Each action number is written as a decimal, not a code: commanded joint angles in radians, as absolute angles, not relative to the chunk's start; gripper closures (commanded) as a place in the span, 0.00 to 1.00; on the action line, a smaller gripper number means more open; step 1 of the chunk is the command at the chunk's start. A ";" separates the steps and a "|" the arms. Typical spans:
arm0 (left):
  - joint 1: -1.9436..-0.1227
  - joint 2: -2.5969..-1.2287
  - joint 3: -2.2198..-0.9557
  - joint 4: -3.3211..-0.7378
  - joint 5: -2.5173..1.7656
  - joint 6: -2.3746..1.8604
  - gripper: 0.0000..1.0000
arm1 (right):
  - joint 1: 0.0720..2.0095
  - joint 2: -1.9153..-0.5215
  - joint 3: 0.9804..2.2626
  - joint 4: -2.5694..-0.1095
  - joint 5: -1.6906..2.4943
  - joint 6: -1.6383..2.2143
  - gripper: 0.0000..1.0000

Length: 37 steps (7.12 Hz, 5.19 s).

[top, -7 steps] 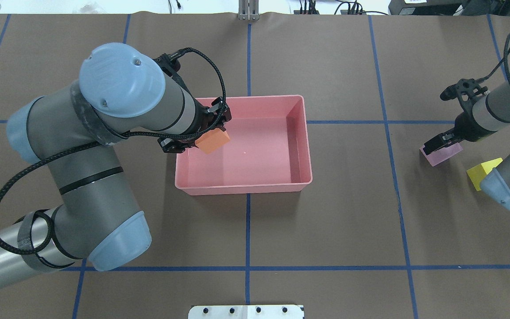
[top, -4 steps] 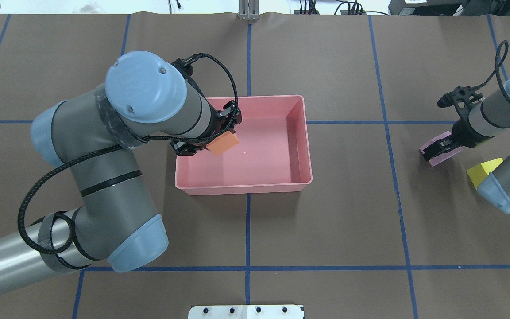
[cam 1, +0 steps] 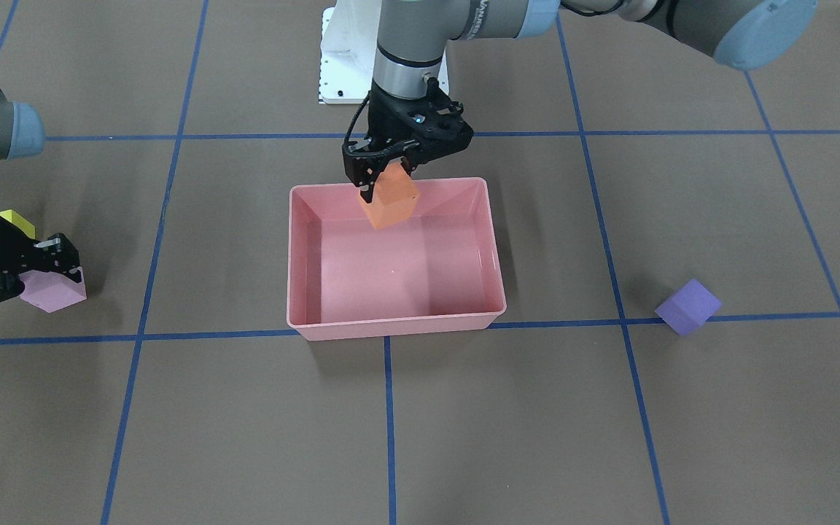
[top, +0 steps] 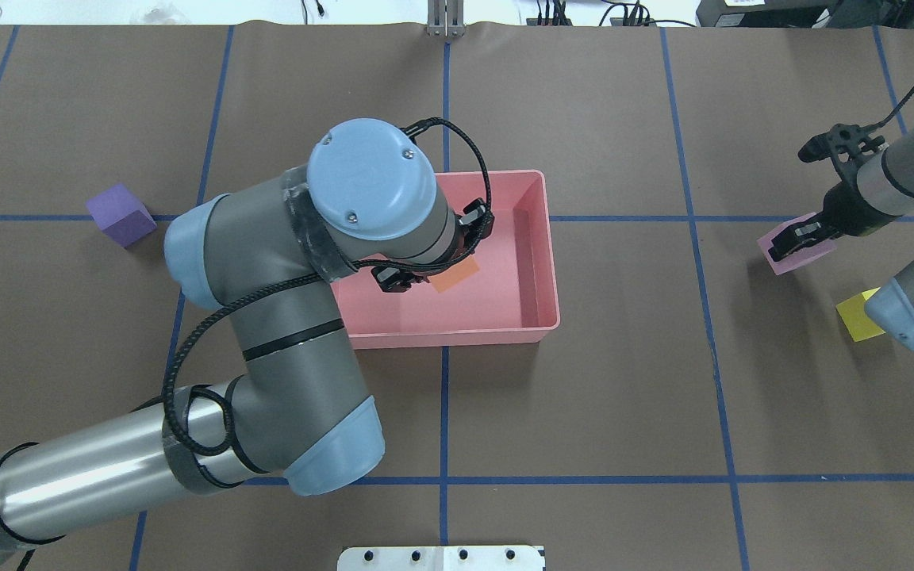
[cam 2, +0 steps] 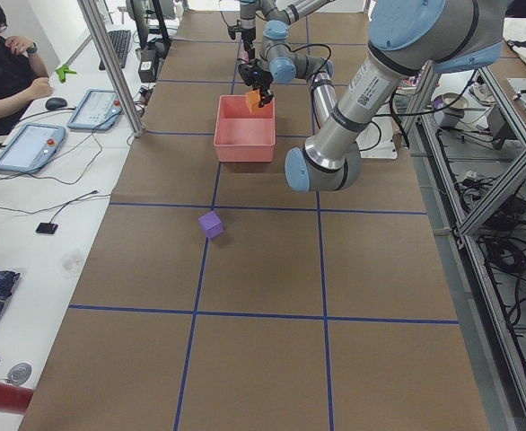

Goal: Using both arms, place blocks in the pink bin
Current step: 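Release the orange cube with the left gripper while the right lifts the pink cube, then lower the light pink cube into the bin while the left gripper grasps the purple cube, then move the right gripper toward the yellow cube while the left lifts the purple cube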

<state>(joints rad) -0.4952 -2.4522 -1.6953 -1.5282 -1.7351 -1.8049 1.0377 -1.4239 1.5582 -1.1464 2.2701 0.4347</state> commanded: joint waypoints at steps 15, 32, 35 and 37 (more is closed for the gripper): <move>-1.094 -1.971 -1.812 -1.520 -2.108 -0.767 0.00 | 0.577 -0.652 1.449 -1.401 1.961 1.236 1.00; -0.856 -1.833 -1.502 -1.965 -1.795 -1.325 0.15 | 0.609 -0.811 1.680 -1.402 1.957 1.276 0.01; -0.862 -1.819 -1.560 -1.968 -1.757 -1.324 1.00 | 0.731 -0.848 1.738 -1.408 2.057 1.275 0.01; -0.896 -1.839 -1.650 -1.834 -1.759 -1.309 1.00 | 0.907 -0.999 1.826 -1.460 2.191 1.098 0.01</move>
<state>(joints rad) -0.8766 -1.8269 -1.5962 -1.9182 -1.7611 -1.3187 0.8065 -0.9061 1.7698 -1.4257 2.1157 1.2095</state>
